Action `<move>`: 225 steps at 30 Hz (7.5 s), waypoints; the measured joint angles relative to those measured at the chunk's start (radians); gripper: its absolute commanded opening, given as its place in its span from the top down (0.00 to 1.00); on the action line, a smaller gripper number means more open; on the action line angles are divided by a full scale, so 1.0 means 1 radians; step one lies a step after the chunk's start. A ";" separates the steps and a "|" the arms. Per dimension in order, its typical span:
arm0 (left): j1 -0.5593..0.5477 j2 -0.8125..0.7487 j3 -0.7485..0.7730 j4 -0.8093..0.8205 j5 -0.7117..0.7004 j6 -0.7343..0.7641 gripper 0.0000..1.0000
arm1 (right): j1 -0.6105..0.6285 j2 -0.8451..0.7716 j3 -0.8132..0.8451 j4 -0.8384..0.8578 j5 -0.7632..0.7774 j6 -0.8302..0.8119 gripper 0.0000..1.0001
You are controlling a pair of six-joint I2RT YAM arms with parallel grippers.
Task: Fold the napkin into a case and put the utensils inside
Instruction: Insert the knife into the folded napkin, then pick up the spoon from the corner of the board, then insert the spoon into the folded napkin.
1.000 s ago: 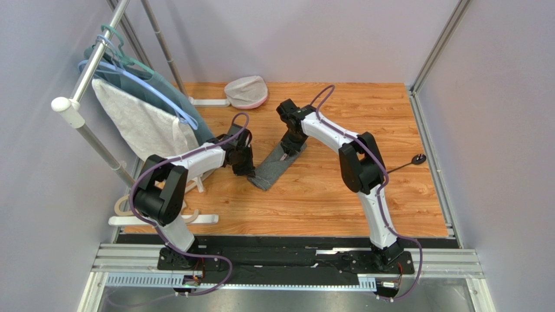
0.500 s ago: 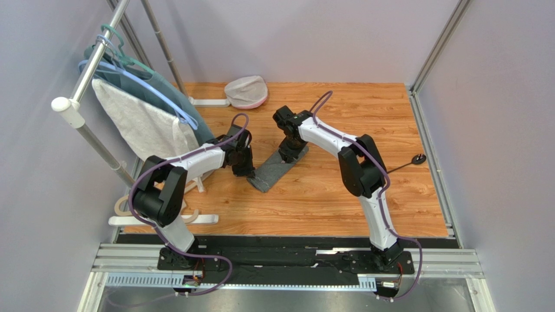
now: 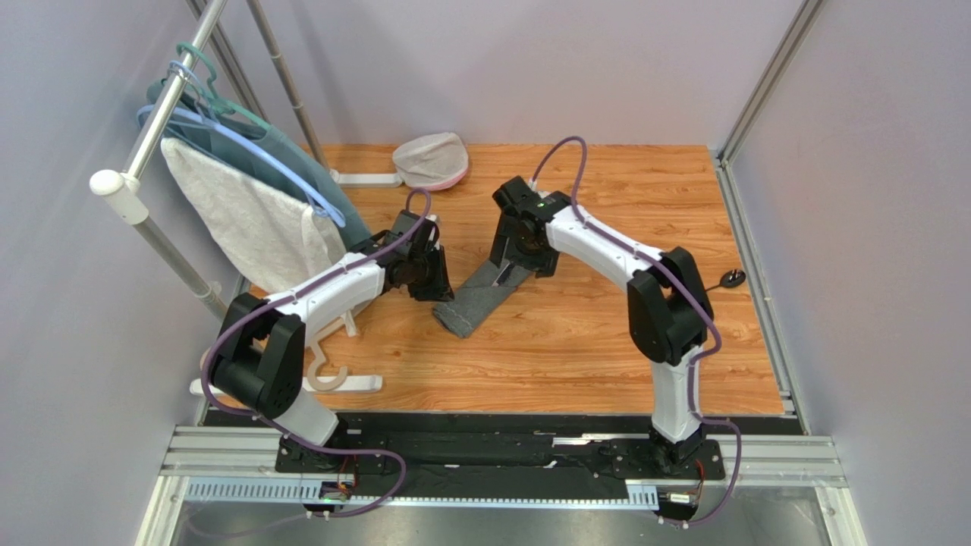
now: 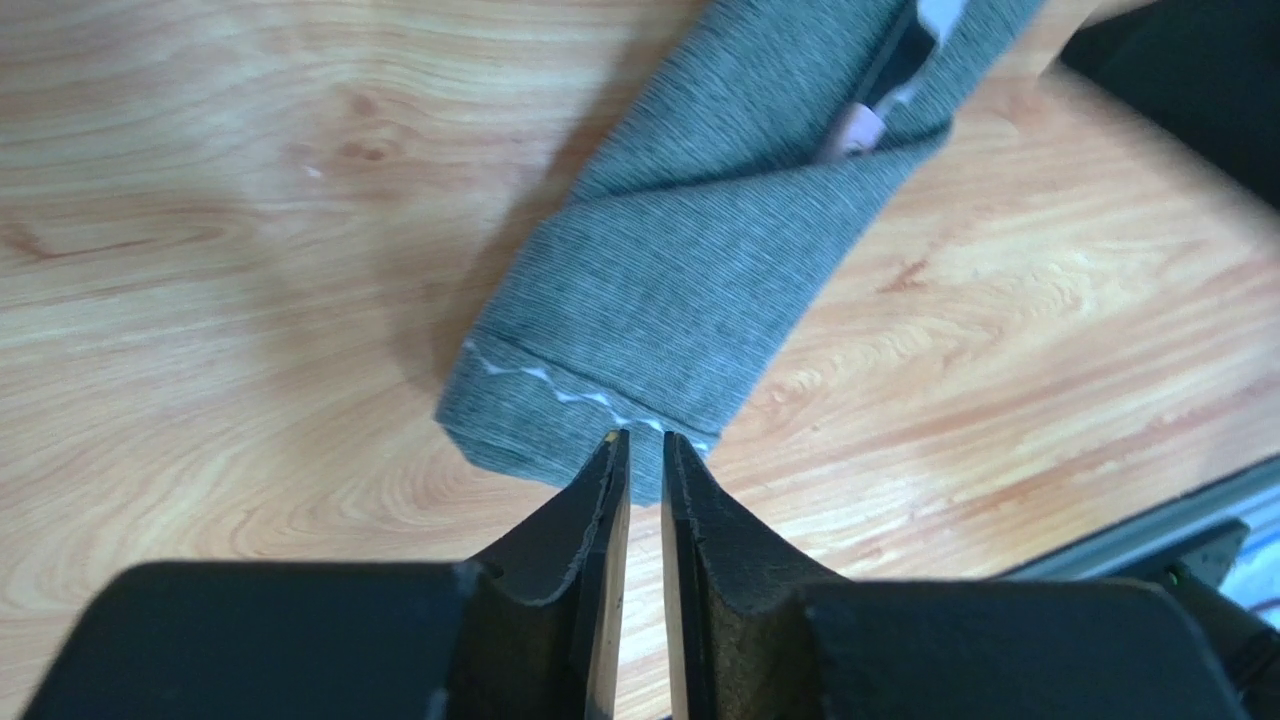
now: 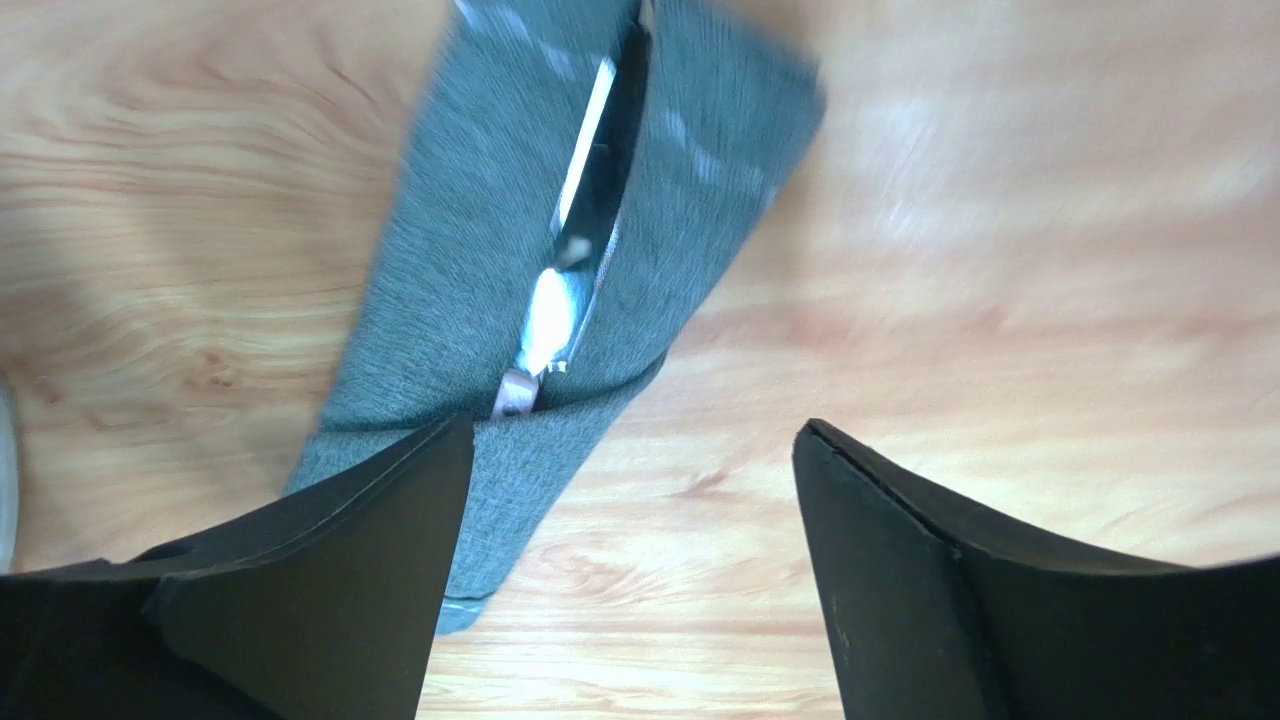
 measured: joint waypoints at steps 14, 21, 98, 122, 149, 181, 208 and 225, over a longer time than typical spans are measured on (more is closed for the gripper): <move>-0.085 0.001 -0.041 0.006 0.054 -0.001 0.94 | -0.283 0.166 0.305 0.121 -0.200 -0.455 0.41; -0.085 0.000 -0.090 0.014 0.051 -0.006 0.94 | -0.122 0.162 0.296 0.014 -0.139 -0.285 0.51; -0.090 -0.171 -0.093 0.064 0.193 -0.031 0.65 | -0.661 -0.272 -0.219 0.008 0.098 -0.275 0.13; -0.168 -0.153 0.055 0.010 0.322 0.046 0.59 | -1.029 0.131 -0.008 0.130 0.156 -0.380 0.16; -0.174 -0.052 0.211 0.002 0.396 0.040 0.46 | -0.769 -0.181 -0.286 0.132 0.071 -0.306 1.00; -0.247 0.084 0.043 0.373 0.594 -0.089 0.96 | -0.101 -0.470 -0.298 0.113 -0.096 0.071 0.97; -0.211 0.077 0.036 0.184 0.587 0.055 1.00 | -0.045 -0.439 -0.289 0.082 -0.143 -0.039 1.00; -0.098 -0.230 0.019 0.010 0.077 0.072 0.93 | -0.056 -0.172 -0.058 0.018 0.037 0.117 1.00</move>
